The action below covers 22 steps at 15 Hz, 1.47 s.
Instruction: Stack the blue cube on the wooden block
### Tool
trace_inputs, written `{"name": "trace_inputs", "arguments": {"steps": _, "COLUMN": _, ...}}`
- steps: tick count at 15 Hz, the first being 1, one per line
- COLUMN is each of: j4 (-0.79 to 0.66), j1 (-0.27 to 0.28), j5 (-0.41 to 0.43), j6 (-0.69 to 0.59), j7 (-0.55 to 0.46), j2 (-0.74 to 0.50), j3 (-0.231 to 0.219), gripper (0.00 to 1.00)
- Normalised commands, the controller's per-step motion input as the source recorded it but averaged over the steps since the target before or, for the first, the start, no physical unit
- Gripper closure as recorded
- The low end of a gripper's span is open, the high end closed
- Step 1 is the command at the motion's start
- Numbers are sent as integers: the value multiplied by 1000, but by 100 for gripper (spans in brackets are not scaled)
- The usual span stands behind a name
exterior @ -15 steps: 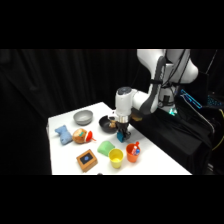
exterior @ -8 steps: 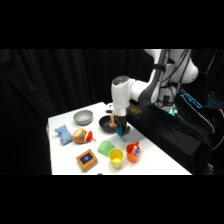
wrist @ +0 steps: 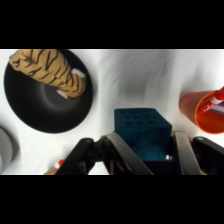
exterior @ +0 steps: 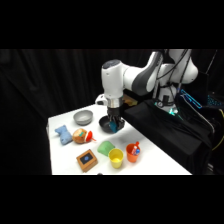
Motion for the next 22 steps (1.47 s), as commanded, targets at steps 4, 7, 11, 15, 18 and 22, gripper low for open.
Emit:
{"name": "trace_inputs", "arguments": {"steps": 4, "j4": 339, "j1": -80, "j5": 12, "j6": -226, "j7": -129, "j2": 58, "j3": 120, "gripper": 77}}
{"name": "trace_inputs", "arguments": {"steps": 7, "j4": 415, "j1": -86, "j5": 18, "j6": -187, "j7": -155, "j2": 170, "j3": 87, "gripper": 77}}
{"name": "trace_inputs", "arguments": {"steps": 11, "j4": 479, "j1": -97, "j5": 45, "j6": -148, "j7": -196, "j2": 259, "j3": 78, "gripper": 77}}
{"name": "trace_inputs", "arguments": {"steps": 15, "j4": 509, "j1": -77, "j5": 61, "j6": -154, "j7": -183, "j2": 295, "j3": 91, "gripper": 77}}
{"name": "trace_inputs", "arguments": {"steps": 18, "j4": 489, "j1": -66, "j5": 51, "j6": -151, "j7": -171, "j2": 295, "j3": 82, "gripper": 77}}
{"name": "trace_inputs", "arguments": {"steps": 22, "j4": 416, "j1": -91, "j5": 56, "j6": -96, "j7": -198, "j2": 272, "j3": 66, "gripper": 77}}
